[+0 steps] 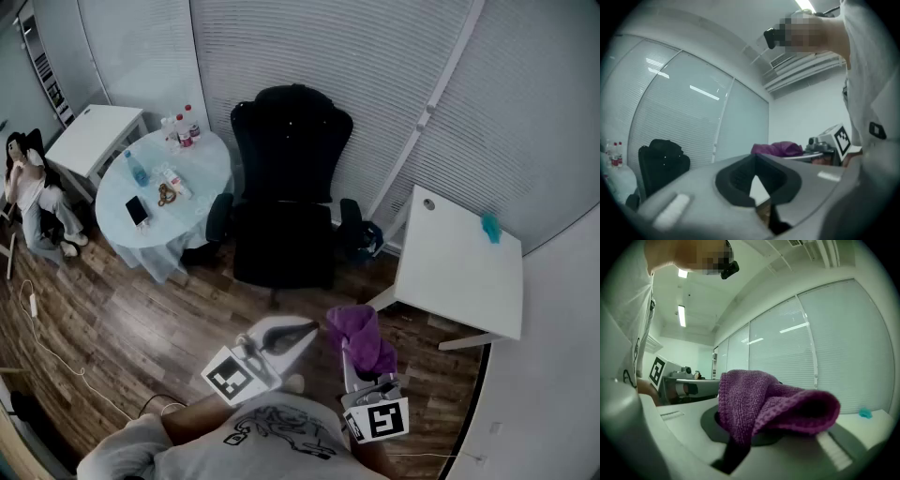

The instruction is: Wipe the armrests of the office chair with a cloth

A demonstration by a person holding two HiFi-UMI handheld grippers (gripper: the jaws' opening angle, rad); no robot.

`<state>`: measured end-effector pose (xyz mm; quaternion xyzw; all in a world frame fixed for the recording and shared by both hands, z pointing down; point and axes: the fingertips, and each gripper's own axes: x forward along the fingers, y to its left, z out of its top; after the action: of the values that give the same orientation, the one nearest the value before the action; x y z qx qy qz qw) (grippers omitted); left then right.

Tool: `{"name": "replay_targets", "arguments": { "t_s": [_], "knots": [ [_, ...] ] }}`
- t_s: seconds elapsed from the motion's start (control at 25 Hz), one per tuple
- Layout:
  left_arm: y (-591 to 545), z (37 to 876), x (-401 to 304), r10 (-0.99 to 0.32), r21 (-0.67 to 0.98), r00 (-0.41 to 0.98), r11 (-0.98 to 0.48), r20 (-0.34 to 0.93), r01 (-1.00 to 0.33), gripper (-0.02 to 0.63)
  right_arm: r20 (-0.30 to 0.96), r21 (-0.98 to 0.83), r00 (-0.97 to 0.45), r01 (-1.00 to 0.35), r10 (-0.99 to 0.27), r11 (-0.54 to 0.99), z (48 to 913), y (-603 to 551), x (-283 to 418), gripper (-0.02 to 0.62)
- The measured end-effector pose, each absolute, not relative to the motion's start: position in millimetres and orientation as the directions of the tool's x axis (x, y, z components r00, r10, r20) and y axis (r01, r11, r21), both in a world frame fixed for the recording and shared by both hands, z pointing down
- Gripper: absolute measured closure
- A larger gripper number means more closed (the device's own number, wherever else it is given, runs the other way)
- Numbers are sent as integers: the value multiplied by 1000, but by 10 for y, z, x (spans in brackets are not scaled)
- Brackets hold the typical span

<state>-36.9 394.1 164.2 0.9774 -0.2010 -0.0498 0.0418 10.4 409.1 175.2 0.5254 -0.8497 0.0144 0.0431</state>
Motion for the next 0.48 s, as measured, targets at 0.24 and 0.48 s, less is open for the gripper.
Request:
{"name": "replay_targets", "arguments": {
  "t_s": [0.24, 0.48],
  "knots": [
    [3961, 1629, -272, -390, 99, 917, -919, -87, -381, 604, 86, 17, -442, -896, -893, 444, 1760, 4130, 169, 563],
    [3935, 1650, -113, -385, 95, 919, -921, -79, -378, 604, 75, -8, -439, -898, -895, 440, 1781, 4133, 321, 563]
  ]
}}
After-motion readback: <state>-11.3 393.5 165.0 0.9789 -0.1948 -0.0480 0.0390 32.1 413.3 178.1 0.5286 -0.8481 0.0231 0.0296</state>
